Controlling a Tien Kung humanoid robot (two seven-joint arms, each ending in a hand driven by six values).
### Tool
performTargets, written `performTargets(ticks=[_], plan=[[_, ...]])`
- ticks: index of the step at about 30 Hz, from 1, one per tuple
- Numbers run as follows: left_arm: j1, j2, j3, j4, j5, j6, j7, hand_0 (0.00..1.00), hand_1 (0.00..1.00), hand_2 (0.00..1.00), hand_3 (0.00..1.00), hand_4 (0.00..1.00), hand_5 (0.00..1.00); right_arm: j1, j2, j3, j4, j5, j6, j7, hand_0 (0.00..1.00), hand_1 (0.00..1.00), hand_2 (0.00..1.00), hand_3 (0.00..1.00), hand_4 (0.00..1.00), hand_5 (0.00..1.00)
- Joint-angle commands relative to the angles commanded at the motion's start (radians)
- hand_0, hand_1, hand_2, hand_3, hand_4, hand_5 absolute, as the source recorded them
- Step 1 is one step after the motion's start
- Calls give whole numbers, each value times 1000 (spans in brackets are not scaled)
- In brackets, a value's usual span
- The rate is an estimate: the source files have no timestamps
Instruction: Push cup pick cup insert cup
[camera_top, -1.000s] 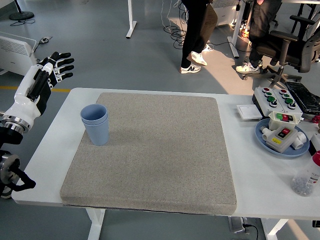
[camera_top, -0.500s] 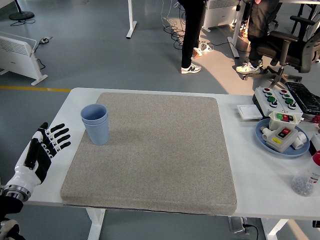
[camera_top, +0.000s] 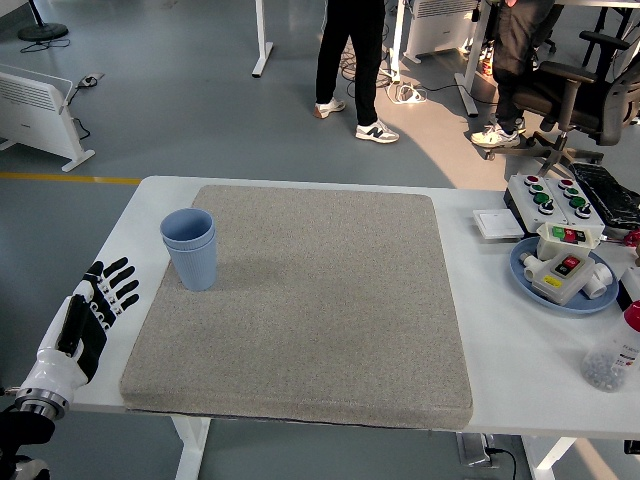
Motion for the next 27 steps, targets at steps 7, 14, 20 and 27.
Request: performTargets(ticks=[7, 14, 20, 27], plan=[[-7, 1, 18, 9, 0, 14, -5, 905, 919, 934, 878, 608, 998, -42, -12, -126, -8, 180, -26, 56, 523, 544, 650, 562, 110, 444], [-12, 4, 9, 14, 1, 26, -11, 904, 917, 933, 876, 611, 998, -79, -23, -320, -21, 418, -85, 137, 523, 543, 696, 566, 109, 442], [-26, 5, 4, 15, 0, 32, -17, 903, 915, 933, 875, 607, 998, -108, -25, -469, -33, 672, -120, 153, 524, 491, 776, 596, 115, 422], [-35, 8, -2, 19, 1, 37, -18, 899, 914, 931, 876, 596, 998, -163, -12, -273, -48, 616, -81, 40, 523, 467, 821, 633, 130, 411]])
